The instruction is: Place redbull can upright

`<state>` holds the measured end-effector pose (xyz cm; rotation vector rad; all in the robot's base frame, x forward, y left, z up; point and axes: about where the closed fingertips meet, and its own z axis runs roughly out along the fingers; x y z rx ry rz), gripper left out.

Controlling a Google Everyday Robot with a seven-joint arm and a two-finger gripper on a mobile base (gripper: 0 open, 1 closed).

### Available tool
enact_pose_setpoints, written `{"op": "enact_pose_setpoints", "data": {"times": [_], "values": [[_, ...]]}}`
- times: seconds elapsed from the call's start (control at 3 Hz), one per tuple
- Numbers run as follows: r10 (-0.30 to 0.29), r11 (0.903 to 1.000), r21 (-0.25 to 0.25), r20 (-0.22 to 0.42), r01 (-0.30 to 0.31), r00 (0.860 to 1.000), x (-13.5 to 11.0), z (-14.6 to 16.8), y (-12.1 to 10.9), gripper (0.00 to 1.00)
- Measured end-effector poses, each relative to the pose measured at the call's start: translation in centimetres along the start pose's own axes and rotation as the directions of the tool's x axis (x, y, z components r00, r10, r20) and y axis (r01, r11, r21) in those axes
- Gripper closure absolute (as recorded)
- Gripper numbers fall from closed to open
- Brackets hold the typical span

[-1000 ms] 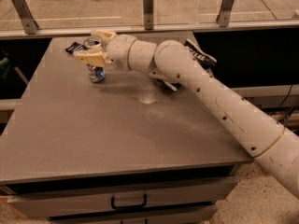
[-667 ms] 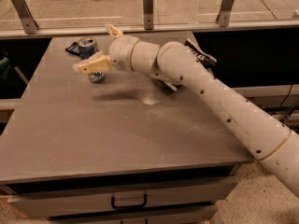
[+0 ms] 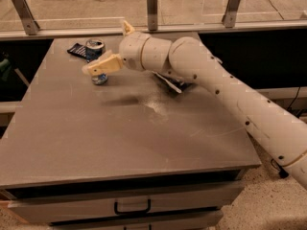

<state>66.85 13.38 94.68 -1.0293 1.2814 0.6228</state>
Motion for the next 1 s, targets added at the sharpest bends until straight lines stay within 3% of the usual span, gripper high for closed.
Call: {"op": "enact_pose_setpoints", "data": {"times": [0.33, 0.67, 1.0], "values": [[-0.028, 0.9956, 0.086, -0.100, 0.037, 0.995, -1.7, -5.6, -2.6, 0.00], [-0.078, 0.9234, 0.351, -0.224, 0.155, 0.971, -7.3, -17.1, -6.1, 0.00], [-0.120, 0.7899, 0.555, -0.276, 0.260, 0.954, -12.3, -25.1, -8.0, 0.00]]}}
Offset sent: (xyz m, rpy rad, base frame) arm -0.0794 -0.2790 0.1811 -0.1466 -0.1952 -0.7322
